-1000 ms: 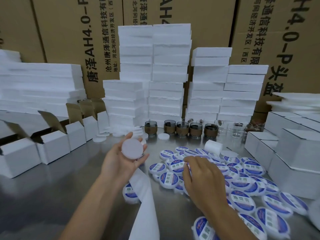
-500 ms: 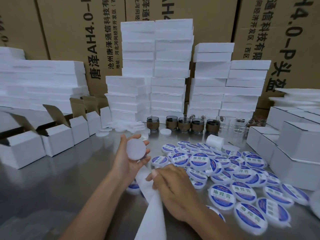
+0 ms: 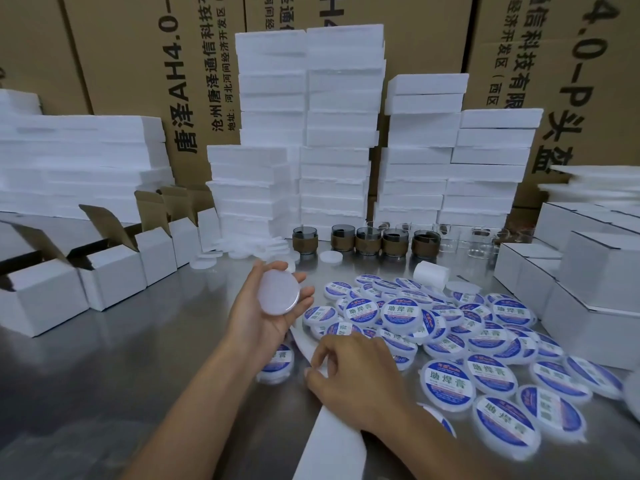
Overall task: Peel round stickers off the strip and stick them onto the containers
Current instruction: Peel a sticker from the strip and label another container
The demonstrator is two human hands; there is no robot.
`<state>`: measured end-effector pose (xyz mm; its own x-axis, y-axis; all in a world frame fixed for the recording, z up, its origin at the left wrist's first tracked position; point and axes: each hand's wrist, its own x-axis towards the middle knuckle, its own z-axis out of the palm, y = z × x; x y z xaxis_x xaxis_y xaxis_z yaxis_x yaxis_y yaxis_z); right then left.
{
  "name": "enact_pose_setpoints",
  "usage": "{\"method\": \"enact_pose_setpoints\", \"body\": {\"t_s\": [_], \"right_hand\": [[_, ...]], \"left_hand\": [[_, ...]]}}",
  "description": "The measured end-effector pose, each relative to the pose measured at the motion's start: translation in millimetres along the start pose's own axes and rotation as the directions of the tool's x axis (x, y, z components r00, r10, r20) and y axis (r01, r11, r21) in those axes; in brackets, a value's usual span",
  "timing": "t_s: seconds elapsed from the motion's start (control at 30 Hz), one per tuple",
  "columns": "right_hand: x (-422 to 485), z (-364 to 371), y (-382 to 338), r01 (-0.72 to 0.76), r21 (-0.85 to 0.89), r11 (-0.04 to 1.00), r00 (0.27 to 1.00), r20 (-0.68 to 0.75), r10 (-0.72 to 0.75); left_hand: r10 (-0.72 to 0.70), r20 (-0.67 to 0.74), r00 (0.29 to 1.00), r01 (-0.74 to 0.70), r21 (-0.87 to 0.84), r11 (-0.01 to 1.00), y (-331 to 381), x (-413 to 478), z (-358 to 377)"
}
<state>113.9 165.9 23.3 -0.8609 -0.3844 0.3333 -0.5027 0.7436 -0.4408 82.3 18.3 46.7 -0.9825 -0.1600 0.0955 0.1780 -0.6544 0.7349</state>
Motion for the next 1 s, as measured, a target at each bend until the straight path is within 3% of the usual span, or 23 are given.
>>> {"method": "enact_pose_setpoints", "body": {"t_s": [0.1, 0.23, 0.3, 0.47, 0.53, 0.63, 0.7, 0.77, 0.83, 0.93, 1.0], "right_hand": [[3.4, -6.0, -1.3, -0.111, 0.252, 0.961, 0.992, -0.029, 0.122], [9.9, -22.2, 0.9, -0.292, 0.58, 0.761, 0.953, 0.104, 0.286], [11.1, -28.7, 4.6, -0.339, 0.721, 0.604, 0.933, 0.175, 0.315], [13.9, -27.5, 11.2, -0.423, 0.876, 0.232, 0.882, 0.34, 0.325], [15.9, -23.2, 13.5, -0.426, 0.885, 0.19, 0.875, 0.349, 0.336], [18.3, -18.8, 15.0, -0.416, 0.883, 0.218, 0.879, 0.329, 0.345], [18.3, -18.0, 13.7, -0.41, 0.864, 0.291, 0.886, 0.3, 0.354], [16.1, -17.4, 11.0, -0.355, 0.813, 0.461, 0.915, 0.201, 0.351], [12.9, -14.4, 11.3, -0.197, 0.719, 0.666, 0.954, -0.016, 0.299], [8.7, -11.6, 13.1, 0.055, 0.322, 0.945, 0.933, -0.353, 0.066], [8.6, -9.5, 12.4, 0.141, 0.06, 0.988, 0.9, -0.423, -0.102]], "left_hand": [[0.004, 0.036, 0.999, -0.003, -0.014, 1.0, 3.3, -3.5, 2.5], [0.02, 0.071, 0.997, -0.017, -0.037, 0.999, 6.6, -9.1, 4.5], [0.023, 0.06, 0.998, -0.023, -0.008, 1.0, 7.0, -10.1, 4.8], [0.132, -0.027, 0.991, -0.12, 0.267, 0.956, 0.9, -6.0, 3.5], [0.172, -0.052, 0.984, -0.137, 0.407, 0.903, -4.0, -4.2, 2.5], [0.13, -0.019, 0.991, -0.104, 0.486, 0.868, -10.7, -4.1, 2.0], [0.106, 0.002, 0.994, -0.092, 0.5, 0.861, -12.8, -5.3, 3.4], [0.091, 0.017, 0.996, -0.089, 0.447, 0.89, -13.2, -6.6, 5.7], [0.083, 0.023, 0.996, -0.085, 0.399, 0.913, -12.5, -8.4, 7.7], [0.081, 0.023, 0.996, -0.084, 0.38, 0.921, -11.0, -10.1, 9.0], [0.074, 0.038, 0.997, -0.083, 0.37, 0.925, -10.7, -11.1, 9.6]]}}
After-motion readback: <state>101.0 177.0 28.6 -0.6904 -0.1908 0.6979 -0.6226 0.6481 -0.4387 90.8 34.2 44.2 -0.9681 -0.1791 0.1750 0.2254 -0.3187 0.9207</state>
